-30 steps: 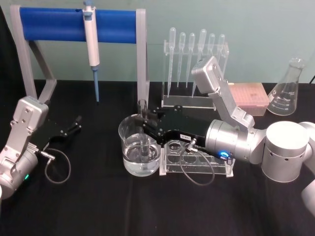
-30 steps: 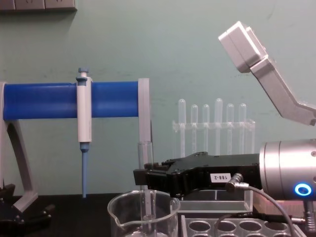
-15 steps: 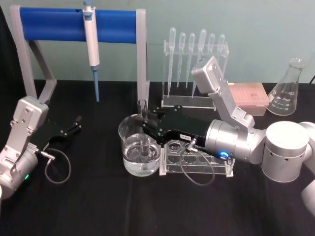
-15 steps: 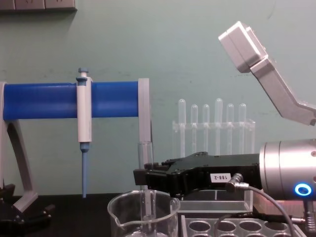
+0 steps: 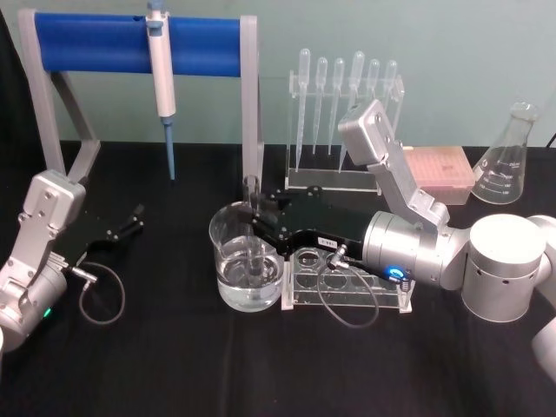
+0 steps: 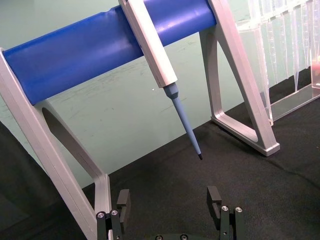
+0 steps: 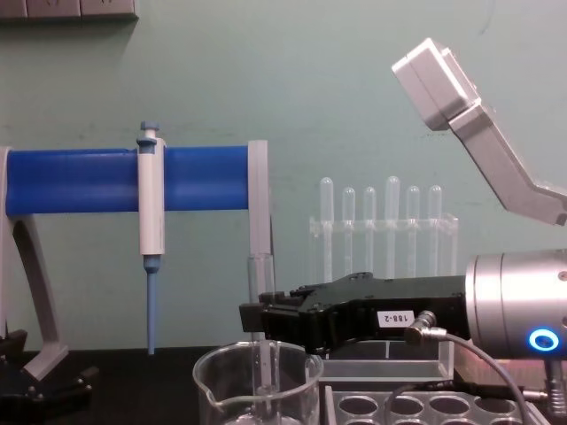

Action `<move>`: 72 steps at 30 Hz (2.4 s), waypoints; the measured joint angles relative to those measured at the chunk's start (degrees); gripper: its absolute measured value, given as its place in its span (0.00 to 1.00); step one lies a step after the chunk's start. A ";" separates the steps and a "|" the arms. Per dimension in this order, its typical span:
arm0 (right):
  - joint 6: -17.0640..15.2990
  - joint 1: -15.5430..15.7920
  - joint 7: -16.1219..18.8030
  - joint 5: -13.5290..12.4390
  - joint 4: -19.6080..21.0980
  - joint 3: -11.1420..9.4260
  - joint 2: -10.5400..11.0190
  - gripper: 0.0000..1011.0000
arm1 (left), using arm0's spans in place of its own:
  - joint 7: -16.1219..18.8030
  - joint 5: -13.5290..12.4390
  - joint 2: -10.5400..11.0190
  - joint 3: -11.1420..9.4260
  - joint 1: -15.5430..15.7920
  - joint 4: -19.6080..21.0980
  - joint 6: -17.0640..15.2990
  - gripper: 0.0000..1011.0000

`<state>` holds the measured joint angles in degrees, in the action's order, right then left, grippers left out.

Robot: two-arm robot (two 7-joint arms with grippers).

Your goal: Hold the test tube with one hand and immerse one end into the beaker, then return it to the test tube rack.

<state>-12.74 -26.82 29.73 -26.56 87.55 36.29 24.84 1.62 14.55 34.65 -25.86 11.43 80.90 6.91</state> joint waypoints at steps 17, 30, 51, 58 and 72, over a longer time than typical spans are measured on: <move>0.00 0.00 0.00 0.00 0.00 0.00 0.00 0.24 | 0.00 0.00 0.00 0.00 0.00 0.00 0.00 0.99; 0.00 0.00 0.00 0.00 0.00 0.00 0.00 0.24 | 0.00 0.00 0.00 0.00 0.00 0.00 0.00 0.99; 0.00 0.00 0.00 0.00 0.00 0.00 0.00 0.24 | 0.00 0.00 0.00 0.00 0.00 0.00 0.00 0.99; 0.00 0.00 0.00 0.00 0.00 0.00 0.00 0.24 | 0.00 0.00 0.00 0.00 0.00 0.00 0.00 0.99; 0.00 0.00 0.00 0.00 0.00 0.00 0.00 0.24 | 0.00 0.00 0.00 0.00 0.00 0.00 0.00 0.99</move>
<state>-12.74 -26.82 29.73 -26.55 87.55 36.29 24.84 1.62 14.55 34.65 -25.86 11.43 80.90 6.91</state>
